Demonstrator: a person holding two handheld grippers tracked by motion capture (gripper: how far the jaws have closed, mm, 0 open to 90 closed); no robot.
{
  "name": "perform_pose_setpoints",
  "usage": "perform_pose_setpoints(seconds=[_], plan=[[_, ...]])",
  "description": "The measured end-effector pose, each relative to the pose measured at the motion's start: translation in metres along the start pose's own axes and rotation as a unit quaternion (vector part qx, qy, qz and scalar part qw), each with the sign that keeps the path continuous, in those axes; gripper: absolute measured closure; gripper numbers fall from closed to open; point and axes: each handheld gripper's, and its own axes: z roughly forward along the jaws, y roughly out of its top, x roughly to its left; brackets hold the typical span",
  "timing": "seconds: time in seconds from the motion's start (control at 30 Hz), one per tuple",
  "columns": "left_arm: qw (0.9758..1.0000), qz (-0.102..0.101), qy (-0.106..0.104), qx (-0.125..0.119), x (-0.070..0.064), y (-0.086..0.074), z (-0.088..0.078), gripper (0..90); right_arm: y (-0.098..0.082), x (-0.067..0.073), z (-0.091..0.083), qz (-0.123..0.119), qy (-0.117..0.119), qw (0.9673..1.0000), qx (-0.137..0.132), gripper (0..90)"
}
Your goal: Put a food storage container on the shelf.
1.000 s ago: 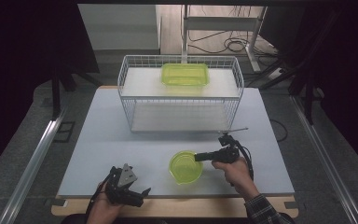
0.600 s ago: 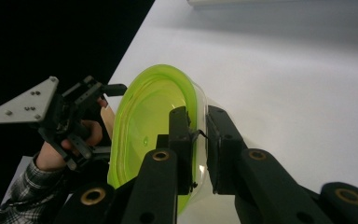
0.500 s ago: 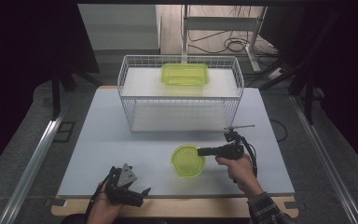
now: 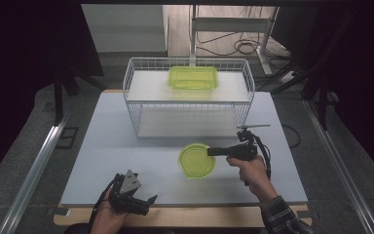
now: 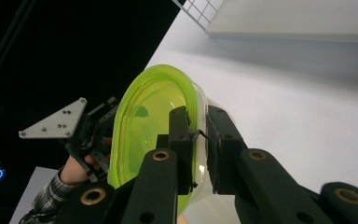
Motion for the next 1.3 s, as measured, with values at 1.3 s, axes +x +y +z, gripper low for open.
perform_pose_setpoints(seconds=[1.3], plan=[[1.0, -0.002, -0.002, -0.004, 0.001, 0.001, 0.0, 1.7, 0.082, 0.054, -0.046, -0.019, 0.011, 0.9971, -0.073, 81.0]])
